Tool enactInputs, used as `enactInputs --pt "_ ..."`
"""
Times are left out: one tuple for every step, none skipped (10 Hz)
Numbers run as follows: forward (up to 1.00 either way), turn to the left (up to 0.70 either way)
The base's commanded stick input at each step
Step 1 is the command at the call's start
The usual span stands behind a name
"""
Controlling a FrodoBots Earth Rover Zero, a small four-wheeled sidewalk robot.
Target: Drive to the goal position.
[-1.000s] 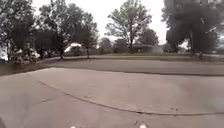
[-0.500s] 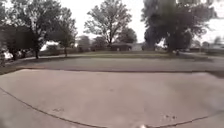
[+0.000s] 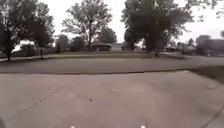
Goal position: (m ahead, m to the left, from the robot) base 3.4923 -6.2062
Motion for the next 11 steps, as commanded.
enactInputs --pt "0.70 0.00" --pt "0.70 0.00" --pt "0.70 0.00" --pt "0.70 0.00" --pt "0.70 0.00" --pt "0.70 0.00" --pt "0.70 0.00" --pt "0.70 0.00" --pt "0.70 0.00" --pt "0.70 0.02" --pt "0.70 0.27"
